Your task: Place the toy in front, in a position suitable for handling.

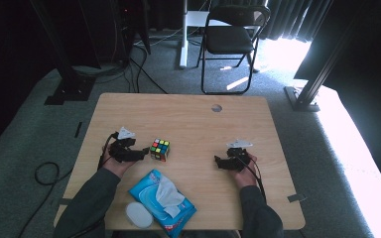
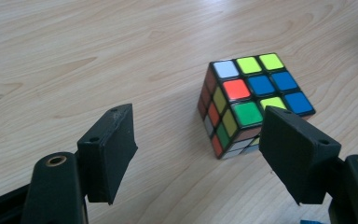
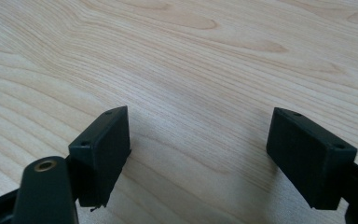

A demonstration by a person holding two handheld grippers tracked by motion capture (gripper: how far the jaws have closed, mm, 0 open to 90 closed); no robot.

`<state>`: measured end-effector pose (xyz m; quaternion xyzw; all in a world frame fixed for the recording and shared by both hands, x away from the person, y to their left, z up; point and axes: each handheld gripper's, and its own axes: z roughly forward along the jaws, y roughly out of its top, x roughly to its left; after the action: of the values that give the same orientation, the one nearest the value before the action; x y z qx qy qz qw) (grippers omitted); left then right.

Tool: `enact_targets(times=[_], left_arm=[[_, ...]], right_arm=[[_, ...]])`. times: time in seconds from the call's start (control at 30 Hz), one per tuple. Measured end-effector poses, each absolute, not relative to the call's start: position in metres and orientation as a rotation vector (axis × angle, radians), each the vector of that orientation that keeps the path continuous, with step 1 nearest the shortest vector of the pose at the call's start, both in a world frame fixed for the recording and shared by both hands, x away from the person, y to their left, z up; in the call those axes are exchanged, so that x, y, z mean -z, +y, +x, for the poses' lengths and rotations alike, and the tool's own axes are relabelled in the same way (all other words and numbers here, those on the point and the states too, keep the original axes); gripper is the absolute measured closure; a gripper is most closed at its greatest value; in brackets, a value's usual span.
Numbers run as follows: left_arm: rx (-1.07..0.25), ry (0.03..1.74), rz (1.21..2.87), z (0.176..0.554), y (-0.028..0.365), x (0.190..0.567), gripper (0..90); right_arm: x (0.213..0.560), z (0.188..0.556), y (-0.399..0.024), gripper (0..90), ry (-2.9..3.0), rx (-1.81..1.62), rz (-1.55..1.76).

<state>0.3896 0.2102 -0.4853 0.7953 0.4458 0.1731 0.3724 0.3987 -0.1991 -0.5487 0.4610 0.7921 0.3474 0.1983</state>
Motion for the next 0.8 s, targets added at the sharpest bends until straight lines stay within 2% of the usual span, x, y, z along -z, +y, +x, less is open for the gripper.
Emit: enact_targets(times=[0.8], left_arm=[[-0.372, 1.102, 2.079, 0.398, 0.172, 0.492, 26.1]], right_arm=[[0.549, 0.399, -0.199, 21.1, 2.216, -0.973, 1.291]])
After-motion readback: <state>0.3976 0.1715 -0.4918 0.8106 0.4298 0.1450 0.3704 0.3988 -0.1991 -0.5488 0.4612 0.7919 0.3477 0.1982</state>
